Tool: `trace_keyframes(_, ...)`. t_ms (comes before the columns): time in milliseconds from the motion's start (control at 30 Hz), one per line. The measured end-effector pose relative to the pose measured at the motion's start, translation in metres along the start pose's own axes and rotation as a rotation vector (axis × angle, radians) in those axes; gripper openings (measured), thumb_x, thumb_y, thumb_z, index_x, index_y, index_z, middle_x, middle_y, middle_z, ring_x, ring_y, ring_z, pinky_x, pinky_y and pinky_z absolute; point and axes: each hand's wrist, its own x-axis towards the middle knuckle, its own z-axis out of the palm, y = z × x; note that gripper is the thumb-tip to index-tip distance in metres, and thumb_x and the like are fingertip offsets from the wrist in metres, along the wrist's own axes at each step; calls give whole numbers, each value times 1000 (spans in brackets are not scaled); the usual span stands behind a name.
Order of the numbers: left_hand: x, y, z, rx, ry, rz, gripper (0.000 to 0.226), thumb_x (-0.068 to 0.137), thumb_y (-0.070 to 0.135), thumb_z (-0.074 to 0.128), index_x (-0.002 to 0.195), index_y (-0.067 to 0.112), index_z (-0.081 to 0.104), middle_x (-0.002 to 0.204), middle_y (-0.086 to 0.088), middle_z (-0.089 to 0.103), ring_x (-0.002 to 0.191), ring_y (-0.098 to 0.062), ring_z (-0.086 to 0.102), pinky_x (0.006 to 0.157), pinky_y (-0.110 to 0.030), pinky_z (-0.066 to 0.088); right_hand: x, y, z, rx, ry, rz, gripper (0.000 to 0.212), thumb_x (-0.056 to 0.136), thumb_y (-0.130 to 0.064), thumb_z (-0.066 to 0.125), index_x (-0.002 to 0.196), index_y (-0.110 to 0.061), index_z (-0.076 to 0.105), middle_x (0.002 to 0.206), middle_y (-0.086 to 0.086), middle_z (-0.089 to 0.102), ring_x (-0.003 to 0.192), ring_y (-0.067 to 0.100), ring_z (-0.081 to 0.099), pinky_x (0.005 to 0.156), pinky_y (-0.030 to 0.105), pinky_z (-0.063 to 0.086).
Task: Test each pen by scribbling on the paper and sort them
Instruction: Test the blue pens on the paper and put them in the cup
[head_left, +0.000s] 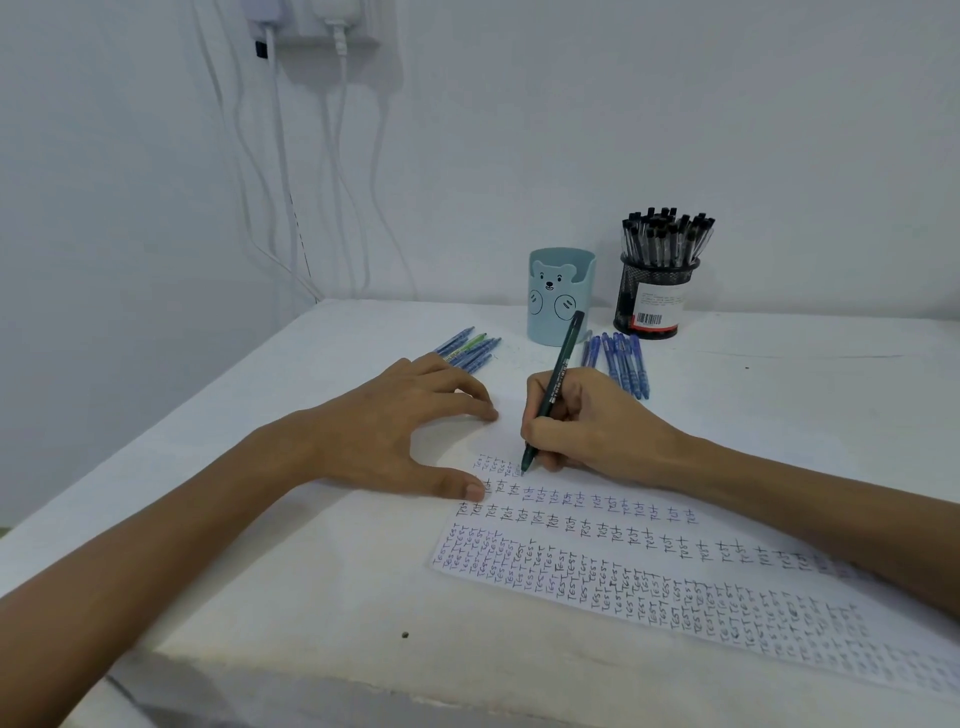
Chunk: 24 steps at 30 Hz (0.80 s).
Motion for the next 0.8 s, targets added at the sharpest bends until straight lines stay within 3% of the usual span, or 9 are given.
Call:
trace_keyframes(100, 1, 0, 0, 7, 0, 4, 74, 81, 83, 59, 140, 38, 55, 139, 23, 48, 132, -1, 38, 111, -31, 34, -2, -1, -1, -24, -24, -19, 10, 88, -2, 65, 78, -4, 62, 59, 10, 65, 55, 21, 54, 55, 30, 42)
trace_keyframes(267, 1, 0, 0, 5, -3, 3, 74, 82, 83, 58, 140, 38, 54, 140, 23, 48, 133, -3, 39, 110, -33, 36, -2, -3, 0, -43, 0, -34, 13, 89, -1, 65, 78, -5, 61, 56, 5, 63, 51, 16, 52, 52, 24, 41)
trace_keyframes(467, 0, 0, 0, 8, -2, 9, 74, 82, 82, 59, 141, 38, 54, 140, 23, 48, 134, -1, 37, 110, -27, 31, -1, -3, 0, -29, 17, -27, 14, 89, 0, 63, 76, -6, 61, 56, 7, 61, 52, 18, 52, 54, 24, 42)
trace_keyframes(800, 0, 0, 0, 0, -3, -1, 76, 82, 85, 56, 141, 38, 54, 141, 22, 48, 135, -1, 36, 112, -32, 34, -1, -2, 0, -46, 34, -37, 14, 88, -3, 64, 76, -7, 61, 57, 10, 62, 53, 19, 53, 54, 27, 42)
